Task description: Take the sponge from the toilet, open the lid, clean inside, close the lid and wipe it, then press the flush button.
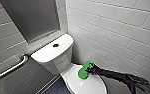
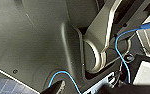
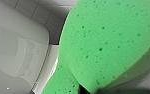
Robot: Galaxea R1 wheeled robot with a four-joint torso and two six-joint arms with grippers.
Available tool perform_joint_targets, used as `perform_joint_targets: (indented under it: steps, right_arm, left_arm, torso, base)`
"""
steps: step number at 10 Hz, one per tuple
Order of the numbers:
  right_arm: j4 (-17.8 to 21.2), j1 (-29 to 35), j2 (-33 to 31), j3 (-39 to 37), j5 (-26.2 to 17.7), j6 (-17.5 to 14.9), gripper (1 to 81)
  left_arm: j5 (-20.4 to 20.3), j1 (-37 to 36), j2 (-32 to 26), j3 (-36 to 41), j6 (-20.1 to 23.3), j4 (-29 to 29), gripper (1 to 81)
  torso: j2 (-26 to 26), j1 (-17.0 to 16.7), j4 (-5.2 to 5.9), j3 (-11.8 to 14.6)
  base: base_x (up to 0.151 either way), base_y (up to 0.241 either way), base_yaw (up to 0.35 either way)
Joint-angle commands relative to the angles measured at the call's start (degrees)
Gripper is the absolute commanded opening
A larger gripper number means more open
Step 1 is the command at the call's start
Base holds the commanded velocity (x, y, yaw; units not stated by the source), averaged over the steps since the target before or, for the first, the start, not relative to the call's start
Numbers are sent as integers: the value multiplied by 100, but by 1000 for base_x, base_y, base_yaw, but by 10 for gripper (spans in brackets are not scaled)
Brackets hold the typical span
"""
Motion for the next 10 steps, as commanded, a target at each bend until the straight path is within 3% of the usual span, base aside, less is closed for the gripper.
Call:
perform_joint_targets:
  steps: [1,5,10]
  right_arm:
    - [164,98,-433,574,309,179,10]
    - [146,-332,-2193,2695,1058,603,10]
    - [137,-1212,-3213,3496,1628,629,10]
  left_arm:
    - [176,69,-101,115,45,46,811]
    - [176,69,-57,124,45,64,811]
    - [167,69,-136,168,45,64,811]
  torso:
    - [0,0,0,0]
    - [0,0,0,0]
    - [0,0,0,0]
  base:
    - [0,0,0]
    - [0,0,0]
    - [0,0,0]
